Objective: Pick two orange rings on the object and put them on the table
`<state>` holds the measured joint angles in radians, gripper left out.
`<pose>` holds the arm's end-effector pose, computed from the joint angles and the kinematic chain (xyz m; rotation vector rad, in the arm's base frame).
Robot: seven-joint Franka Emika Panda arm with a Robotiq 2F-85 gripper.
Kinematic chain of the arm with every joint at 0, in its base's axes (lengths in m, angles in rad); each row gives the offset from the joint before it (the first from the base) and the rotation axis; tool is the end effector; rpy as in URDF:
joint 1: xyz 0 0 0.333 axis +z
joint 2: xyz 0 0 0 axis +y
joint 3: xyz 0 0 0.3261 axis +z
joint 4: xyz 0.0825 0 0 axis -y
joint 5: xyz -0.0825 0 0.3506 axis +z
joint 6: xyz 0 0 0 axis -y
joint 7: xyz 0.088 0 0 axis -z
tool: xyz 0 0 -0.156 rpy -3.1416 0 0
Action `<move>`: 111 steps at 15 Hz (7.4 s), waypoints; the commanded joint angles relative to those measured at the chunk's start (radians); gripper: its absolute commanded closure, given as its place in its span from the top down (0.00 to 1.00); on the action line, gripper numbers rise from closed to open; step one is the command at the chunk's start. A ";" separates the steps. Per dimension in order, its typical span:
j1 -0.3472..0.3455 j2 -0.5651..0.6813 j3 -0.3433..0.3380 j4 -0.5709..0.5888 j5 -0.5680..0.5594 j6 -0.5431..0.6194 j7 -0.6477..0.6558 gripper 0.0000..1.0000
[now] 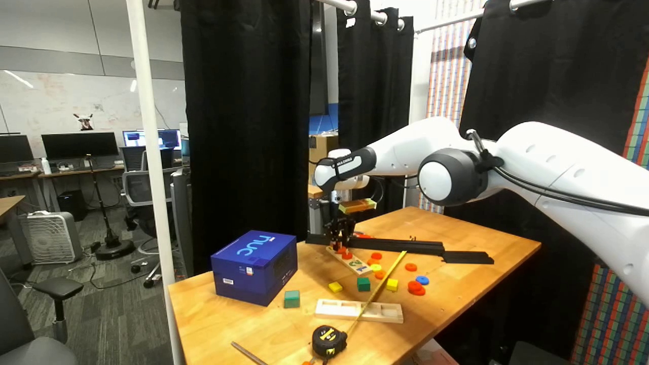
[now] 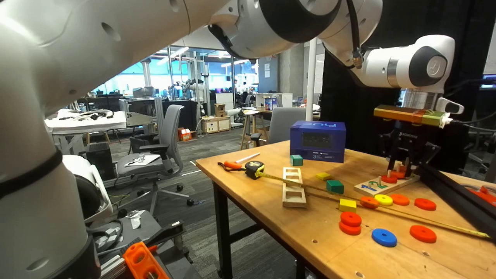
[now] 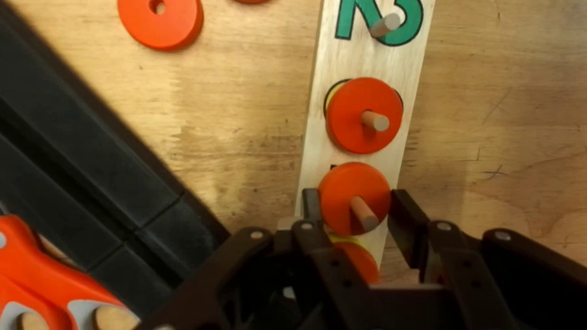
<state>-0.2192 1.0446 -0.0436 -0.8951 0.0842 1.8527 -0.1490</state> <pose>0.7341 -0.1743 0.2133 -3.0758 0.1858 0.1175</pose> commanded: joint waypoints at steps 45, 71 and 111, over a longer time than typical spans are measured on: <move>-0.083 -0.595 -0.069 -0.962 0.057 0.409 0.010 0.17; -0.149 -0.412 -0.054 -0.742 0.078 0.329 -0.075 0.67; 0.099 -1.568 0.017 -1.474 -0.128 -0.070 0.290 1.00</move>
<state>-0.1223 -0.4047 -0.0415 -2.2656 -0.0232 1.7653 0.0612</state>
